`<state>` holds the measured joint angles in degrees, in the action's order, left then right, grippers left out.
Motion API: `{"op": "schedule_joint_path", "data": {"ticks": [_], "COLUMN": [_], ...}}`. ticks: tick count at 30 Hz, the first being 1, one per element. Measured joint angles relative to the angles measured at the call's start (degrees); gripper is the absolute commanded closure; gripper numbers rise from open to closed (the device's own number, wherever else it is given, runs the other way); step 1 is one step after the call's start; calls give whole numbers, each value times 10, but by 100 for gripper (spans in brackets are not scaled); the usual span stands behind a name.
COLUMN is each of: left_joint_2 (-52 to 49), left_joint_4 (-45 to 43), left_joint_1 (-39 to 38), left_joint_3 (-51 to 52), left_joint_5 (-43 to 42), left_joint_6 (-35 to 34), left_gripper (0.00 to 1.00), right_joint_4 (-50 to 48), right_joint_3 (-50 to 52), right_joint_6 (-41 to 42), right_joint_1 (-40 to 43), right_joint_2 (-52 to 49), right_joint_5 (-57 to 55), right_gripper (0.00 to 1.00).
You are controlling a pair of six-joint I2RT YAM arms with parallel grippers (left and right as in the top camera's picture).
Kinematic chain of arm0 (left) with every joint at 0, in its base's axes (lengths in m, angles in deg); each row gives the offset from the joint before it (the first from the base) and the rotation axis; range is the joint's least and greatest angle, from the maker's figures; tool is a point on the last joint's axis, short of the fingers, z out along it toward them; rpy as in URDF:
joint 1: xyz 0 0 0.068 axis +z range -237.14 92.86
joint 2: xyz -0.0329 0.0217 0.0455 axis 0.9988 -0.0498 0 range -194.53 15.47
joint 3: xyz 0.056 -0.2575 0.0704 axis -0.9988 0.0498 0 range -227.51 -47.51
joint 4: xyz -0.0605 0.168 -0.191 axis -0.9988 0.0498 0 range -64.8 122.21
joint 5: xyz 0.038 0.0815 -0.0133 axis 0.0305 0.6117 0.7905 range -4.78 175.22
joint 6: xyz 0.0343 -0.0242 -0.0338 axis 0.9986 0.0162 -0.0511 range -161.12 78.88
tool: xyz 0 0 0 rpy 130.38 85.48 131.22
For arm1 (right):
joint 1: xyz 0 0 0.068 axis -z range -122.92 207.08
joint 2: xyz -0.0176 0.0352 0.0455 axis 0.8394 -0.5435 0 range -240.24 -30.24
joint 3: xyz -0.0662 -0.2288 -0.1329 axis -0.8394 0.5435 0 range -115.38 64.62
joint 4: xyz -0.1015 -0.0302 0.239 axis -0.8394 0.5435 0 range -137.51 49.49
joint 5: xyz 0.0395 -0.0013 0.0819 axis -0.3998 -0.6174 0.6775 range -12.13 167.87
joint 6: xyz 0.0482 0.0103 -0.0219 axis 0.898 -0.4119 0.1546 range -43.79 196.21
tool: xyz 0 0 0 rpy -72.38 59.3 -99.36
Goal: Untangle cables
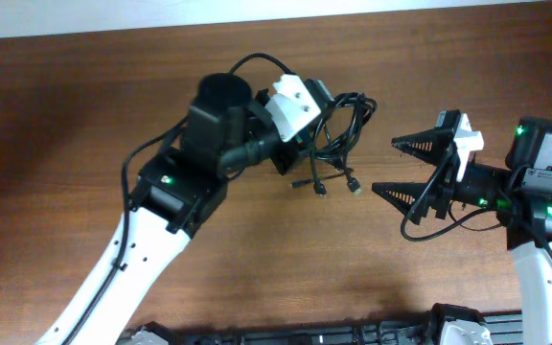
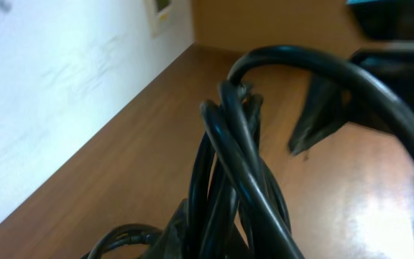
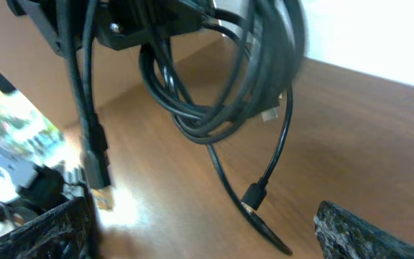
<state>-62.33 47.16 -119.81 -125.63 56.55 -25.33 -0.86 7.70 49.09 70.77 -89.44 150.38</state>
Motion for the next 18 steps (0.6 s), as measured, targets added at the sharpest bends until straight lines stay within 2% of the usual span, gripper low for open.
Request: {"op": "schedule_joint_path", "data": {"ticks": [5,8,13,18], "left_joint_2": [1,1,1,-1], "left_joint_4": [-24,-43,-65,-77], "left_joint_1": [20,22,18,-17], "left_joint_3": [0,0,0,0], "left_joint_5": [-73,-92,-104,-71], "left_joint_6": [-5,-6,-6,-7], "left_gripper": [100,100,100,100], "right_joint_4": [-9,-35,-89,-141], "right_joint_3": [0,0,0,0], "right_joint_6": [49,104,219,306], "right_joint_1": [0,0,0,0], "right_joint_2": [0,0,0,0], "right_joint_5": [37,47,52,43], "right_gripper": [1,16,29,30]}}
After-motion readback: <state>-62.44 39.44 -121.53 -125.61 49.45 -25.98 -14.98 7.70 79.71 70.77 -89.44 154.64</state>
